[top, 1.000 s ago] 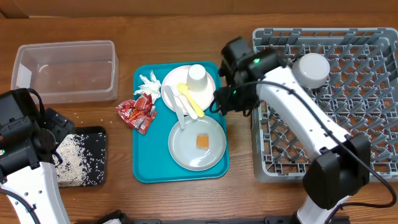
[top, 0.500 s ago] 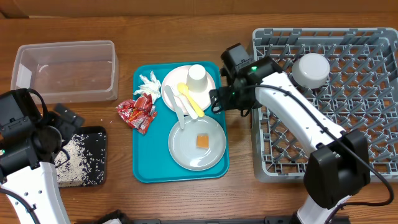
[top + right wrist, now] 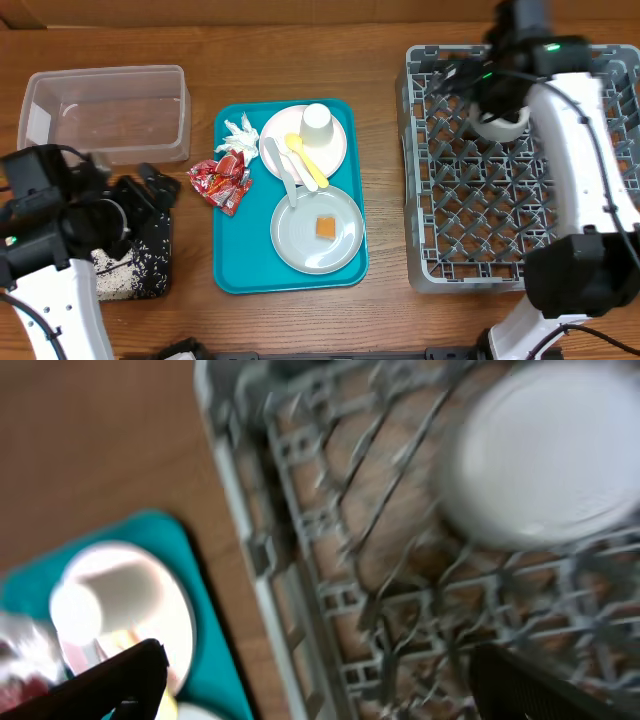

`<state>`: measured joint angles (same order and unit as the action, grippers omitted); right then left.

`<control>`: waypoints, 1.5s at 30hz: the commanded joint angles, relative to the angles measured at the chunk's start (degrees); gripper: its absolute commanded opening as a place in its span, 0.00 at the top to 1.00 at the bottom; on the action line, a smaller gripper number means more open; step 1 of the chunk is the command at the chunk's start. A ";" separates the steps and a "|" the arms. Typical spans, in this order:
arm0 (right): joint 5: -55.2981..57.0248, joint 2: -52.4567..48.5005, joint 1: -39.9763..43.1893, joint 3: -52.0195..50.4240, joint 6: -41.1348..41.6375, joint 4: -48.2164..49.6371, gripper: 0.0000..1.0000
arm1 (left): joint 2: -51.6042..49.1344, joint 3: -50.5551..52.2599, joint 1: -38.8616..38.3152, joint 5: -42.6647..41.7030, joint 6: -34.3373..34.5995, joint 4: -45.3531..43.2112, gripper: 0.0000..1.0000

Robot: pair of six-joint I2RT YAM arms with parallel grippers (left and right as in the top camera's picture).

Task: Sort waste into correct bins and load items into the dishwasher rack
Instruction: 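Release the bowl in the rack and raise the right gripper away, then reach the left gripper to the white plate with the orange cube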

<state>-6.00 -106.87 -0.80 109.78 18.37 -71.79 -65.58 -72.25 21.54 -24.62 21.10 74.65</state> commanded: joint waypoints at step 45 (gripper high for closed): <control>4.87 14.05 10.14 6.08 2.89 -3.39 0.00 | -32.68 8.68 -47.23 17.16 13.62 -11.17 0.18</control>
<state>-2.42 -92.64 9.02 115.20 20.97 -75.24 -96.64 -63.77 -25.85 -8.43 34.59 63.20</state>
